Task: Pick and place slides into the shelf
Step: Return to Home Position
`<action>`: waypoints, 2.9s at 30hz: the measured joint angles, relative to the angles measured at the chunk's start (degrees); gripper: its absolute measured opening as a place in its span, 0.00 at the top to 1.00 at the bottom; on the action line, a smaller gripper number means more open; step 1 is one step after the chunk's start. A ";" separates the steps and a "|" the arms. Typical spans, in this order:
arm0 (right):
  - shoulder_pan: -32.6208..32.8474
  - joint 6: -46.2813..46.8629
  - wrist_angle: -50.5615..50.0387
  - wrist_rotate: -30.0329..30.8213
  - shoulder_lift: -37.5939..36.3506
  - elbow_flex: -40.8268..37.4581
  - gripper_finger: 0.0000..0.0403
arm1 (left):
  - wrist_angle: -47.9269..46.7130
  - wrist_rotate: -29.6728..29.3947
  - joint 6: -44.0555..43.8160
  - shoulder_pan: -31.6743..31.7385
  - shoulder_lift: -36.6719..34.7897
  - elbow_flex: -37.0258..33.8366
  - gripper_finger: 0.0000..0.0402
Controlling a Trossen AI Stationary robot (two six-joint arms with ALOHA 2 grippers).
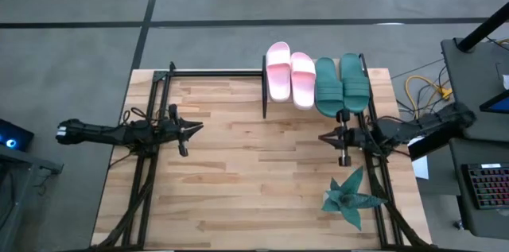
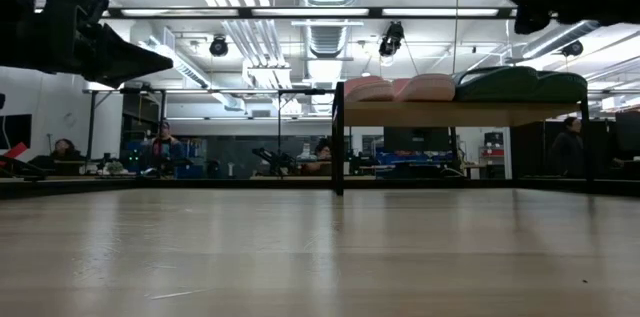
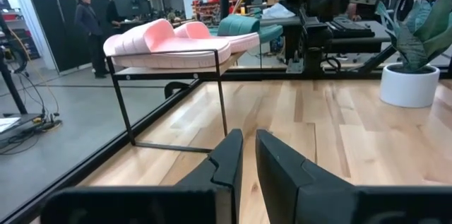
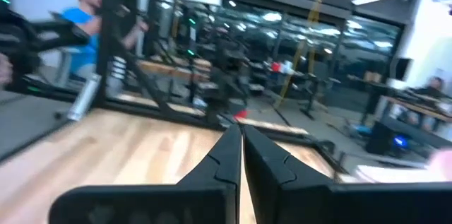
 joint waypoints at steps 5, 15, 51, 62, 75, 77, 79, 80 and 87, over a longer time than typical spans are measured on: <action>-7.30 -0.15 -0.92 -0.01 -0.67 0.17 0.98 | 0.12 0.02 0.19 0.00 0.22 -0.02 0.93; -10.16 2.77 -24.04 1.00 -15.19 2.35 0.98 | 0.03 0.02 0.10 0.00 -0.40 -0.04 0.93; -10.16 7.89 -31.96 -12.05 -25.14 -3.52 0.98 | -6.08 12.34 -4.29 0.00 -9.37 0.74 0.99; -10.16 7.67 -31.90 -11.85 -25.12 -3.52 0.98 | -6.44 12.59 -3.99 0.00 -8.54 0.74 0.99; -10.16 7.56 -31.68 -11.83 -25.03 -3.52 0.98 | -6.70 12.66 -4.20 0.00 -8.04 0.74 0.99; -10.16 7.54 -31.53 -11.81 -25.03 -3.52 0.98 | -6.13 12.60 -4.24 0.00 -7.88 0.73 0.99; -10.16 7.52 -31.54 -11.81 -25.01 -3.52 0.98 | -4.42 12.53 -4.34 0.00 -7.31 0.46 0.99; -10.16 7.54 -31.52 -11.81 -25.01 -3.52 0.98 | -3.65 12.50 -4.38 0.00 -7.08 0.35 0.99; -10.16 7.56 -31.54 -11.81 -25.01 -3.52 0.98 | -0.14 12.52 -4.40 0.00 -7.02 0.27 0.99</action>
